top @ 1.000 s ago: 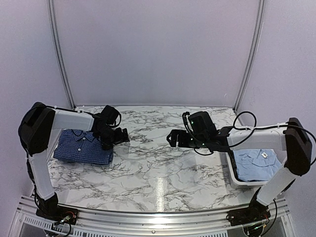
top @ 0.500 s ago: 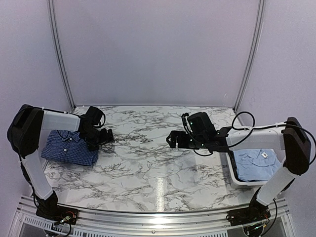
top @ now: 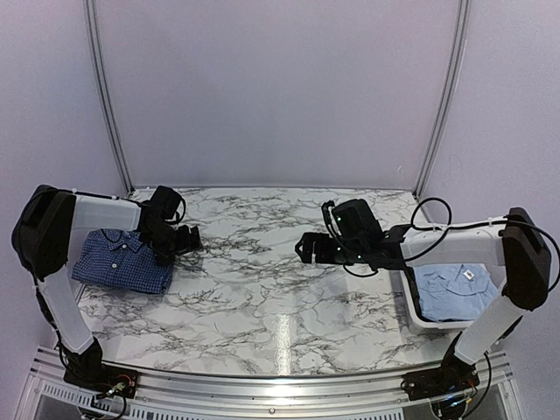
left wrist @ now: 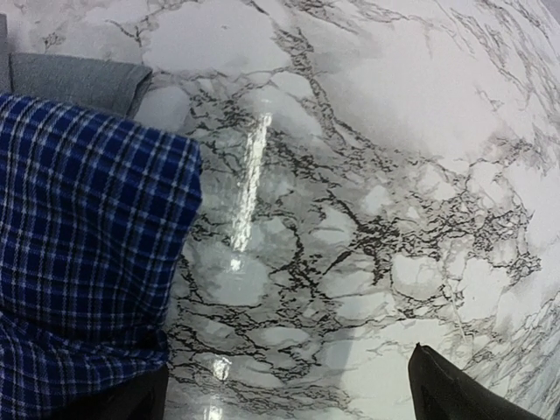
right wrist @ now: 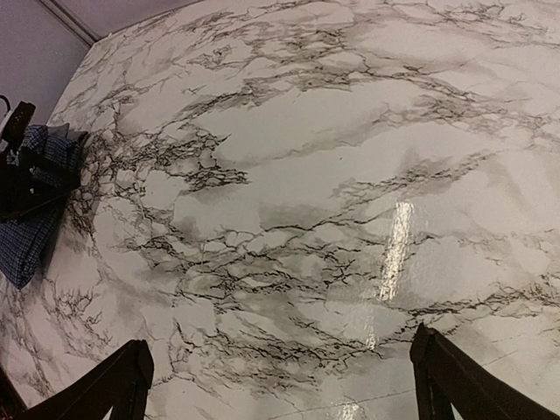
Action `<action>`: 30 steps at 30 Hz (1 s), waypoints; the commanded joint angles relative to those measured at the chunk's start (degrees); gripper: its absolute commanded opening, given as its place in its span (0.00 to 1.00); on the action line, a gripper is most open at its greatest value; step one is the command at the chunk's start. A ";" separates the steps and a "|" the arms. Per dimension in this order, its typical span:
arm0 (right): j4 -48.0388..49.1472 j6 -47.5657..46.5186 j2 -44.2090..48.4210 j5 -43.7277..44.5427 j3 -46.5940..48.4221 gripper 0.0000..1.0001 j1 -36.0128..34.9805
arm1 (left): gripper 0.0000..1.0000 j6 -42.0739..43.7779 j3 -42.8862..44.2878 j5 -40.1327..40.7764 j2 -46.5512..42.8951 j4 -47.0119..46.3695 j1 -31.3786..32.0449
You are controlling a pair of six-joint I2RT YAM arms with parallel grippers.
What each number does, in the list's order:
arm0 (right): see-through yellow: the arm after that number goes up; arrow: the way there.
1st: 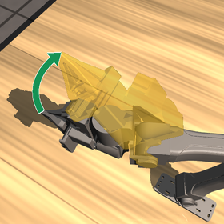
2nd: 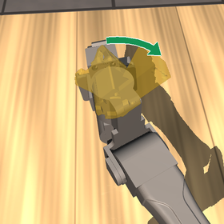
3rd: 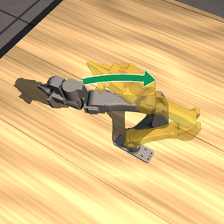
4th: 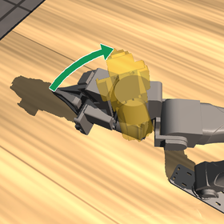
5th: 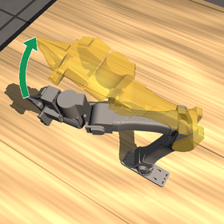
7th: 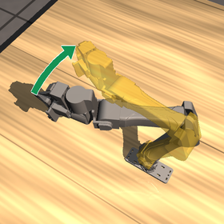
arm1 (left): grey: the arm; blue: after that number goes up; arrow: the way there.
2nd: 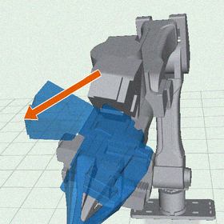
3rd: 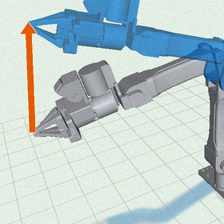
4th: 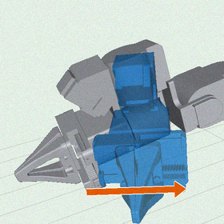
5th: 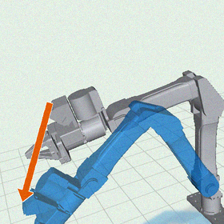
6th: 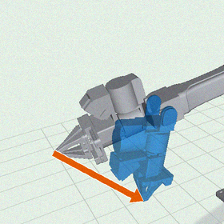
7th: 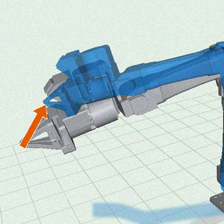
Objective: Fold and stack the long sleeve shirts
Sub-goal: Move the square-folded shirt to the corner of the board, then reset both arms
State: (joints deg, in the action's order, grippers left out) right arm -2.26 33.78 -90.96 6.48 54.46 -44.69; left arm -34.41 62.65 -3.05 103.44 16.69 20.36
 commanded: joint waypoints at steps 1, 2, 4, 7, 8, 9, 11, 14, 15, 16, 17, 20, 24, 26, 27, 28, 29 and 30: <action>-1.66 -1.23 0.26 0.47 2.06 0.99 0.41 | 0.99 2.51 2.79 -1.25 -2.49 1.07 0.24; -1.88 -1.40 0.45 0.63 2.18 0.99 0.45 | 0.99 2.89 3.07 -1.38 -2.83 1.08 0.42; -2.40 -1.79 0.80 1.04 2.59 0.99 0.48 | 0.99 3.39 3.62 -1.62 -3.54 1.07 1.12; -3.53 -2.44 1.56 1.74 3.46 0.99 0.41 | 0.99 4.22 4.57 -1.39 -5.01 0.96 2.83; -3.88 -2.71 1.84 1.97 3.68 0.98 0.43 | 0.99 4.80 4.92 -0.98 -5.55 0.71 3.70; -4.15 -3.13 2.24 2.15 3.97 0.99 0.46 | 0.99 5.39 5.27 -0.40 -6.06 0.46 4.71; -4.96 -4.03 3.24 2.82 4.58 0.98 0.48 | 0.99 6.46 6.02 0.65 -6.82 -0.28 6.89; -6.45 -5.85 5.79 4.89 5.02 0.99 0.43 | 0.99 7.43 7.99 2.19 -7.32 -0.60 10.27; -6.80 -6.43 6.89 5.66 4.98 0.99 0.44 | 0.99 7.43 8.98 2.45 -7.51 -0.72 11.25; -6.99 -6.95 8.12 6.36 4.89 0.99 0.46 | 0.99 7.31 9.80 2.66 -7.60 -0.77 12.21; -7.22 -7.43 9.30 7.10 4.87 0.99 0.43 | 0.99 7.06 10.55 2.69 -7.71 -0.84 12.99; -8.92 -8.42 12.98 9.73 4.98 0.98 0.47 | 0.99 6.81 12.53 2.70 -8.14 -1.54 15.23; -9.39 -8.75 18.58 11.19 3.94 0.99 0.48 | 0.99 7.95 13.79 2.70 -9.71 -2.38 17.80; -9.38 -9.34 21.37 11.18 3.61 0.99 0.48 | 0.99 8.52 12.89 4.57 -11.30 -3.70 18.54; -9.42 -9.52 22.49 11.29 3.56 0.98 0.46 | 0.99 8.74 12.16 4.54 -12.14 -4.86 18.81; -9.49 -10.01 23.52 11.55 3.48 0.99 0.42 | 0.99 8.78 11.54 4.36 -13.11 -5.59 18.98; -9.68 -10.31 24.43 12.01 3.46 0.98 0.47 | 0.99 8.87 10.87 4.17 -14.11 -6.20 19.13; -9.83 -10.43 25.26 12.91 3.46 0.99 0.42 | 0.99 9.11 10.28 4.16 -14.98 -6.71 19.25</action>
State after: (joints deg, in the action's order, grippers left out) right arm -10.90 25.21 -69.10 16.34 56.86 -44.60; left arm -27.05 74.72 0.01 93.41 14.04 39.13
